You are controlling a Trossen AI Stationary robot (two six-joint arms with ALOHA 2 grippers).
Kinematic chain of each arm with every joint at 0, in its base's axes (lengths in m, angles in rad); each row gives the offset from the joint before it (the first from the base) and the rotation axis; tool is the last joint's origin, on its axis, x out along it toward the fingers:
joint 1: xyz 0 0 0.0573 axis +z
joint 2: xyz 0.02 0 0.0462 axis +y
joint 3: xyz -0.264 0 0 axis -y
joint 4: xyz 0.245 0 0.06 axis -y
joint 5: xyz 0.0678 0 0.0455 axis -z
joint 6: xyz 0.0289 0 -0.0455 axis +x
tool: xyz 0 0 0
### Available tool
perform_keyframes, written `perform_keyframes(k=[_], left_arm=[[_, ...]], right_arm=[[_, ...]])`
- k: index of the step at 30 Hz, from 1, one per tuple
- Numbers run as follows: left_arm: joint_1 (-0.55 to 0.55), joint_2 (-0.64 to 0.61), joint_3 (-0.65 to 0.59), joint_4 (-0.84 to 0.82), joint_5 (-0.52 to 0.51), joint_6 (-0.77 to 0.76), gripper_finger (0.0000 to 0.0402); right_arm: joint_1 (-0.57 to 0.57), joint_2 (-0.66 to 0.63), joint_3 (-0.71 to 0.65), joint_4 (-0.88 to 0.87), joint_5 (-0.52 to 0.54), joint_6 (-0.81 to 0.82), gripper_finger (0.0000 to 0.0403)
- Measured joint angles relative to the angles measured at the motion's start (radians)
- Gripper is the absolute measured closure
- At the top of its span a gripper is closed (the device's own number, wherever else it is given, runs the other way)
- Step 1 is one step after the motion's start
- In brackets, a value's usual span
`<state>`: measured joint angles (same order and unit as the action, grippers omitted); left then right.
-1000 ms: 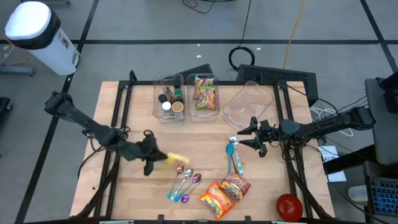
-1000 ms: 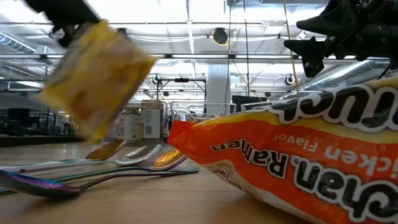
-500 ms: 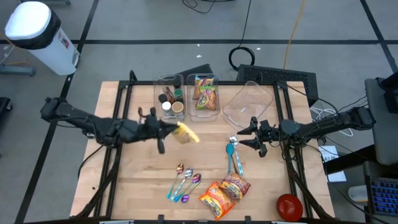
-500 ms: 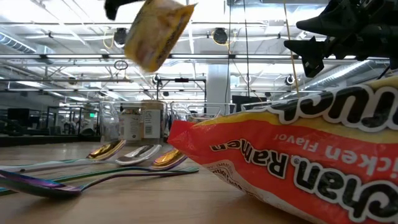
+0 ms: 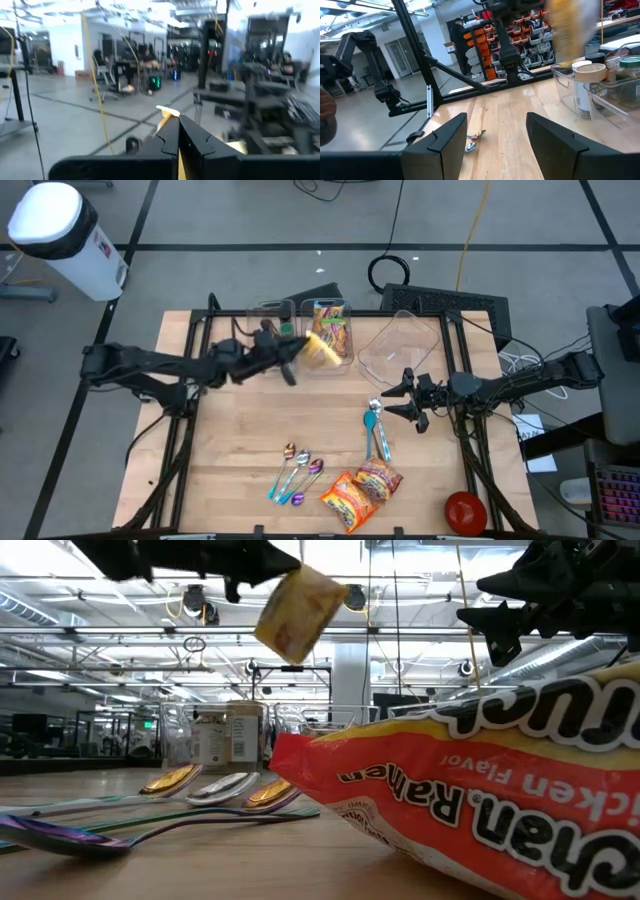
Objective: Pick & Place Food Item
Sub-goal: Put the yellow noodle pack into the middle transparent bin
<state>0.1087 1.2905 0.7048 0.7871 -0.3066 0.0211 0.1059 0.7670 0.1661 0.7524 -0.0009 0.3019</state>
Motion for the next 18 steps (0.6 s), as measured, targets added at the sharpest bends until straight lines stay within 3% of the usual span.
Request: perform_keyframes(k=[6, 11, 18], left_arm=[[0.136, 0.147, 0.001, 0.185, 0.102, -0.117, 0.0397], [0.205, 0.259, 0.034, 0.193, 0.105, -0.273, 0.0397], [0.221, 0.426, 0.123, 0.211, 0.088, -0.36, 0.0396]], right_arm=[[0.0, 0.0, 0.0, -0.001, 0.0, 0.0, 0.0206], [0.0, 0.0, 0.0, -0.001, 0.0, -0.001, 0.0206], [0.0, 0.0, 0.0, -0.001, 0.003, -0.004, 0.0206]])
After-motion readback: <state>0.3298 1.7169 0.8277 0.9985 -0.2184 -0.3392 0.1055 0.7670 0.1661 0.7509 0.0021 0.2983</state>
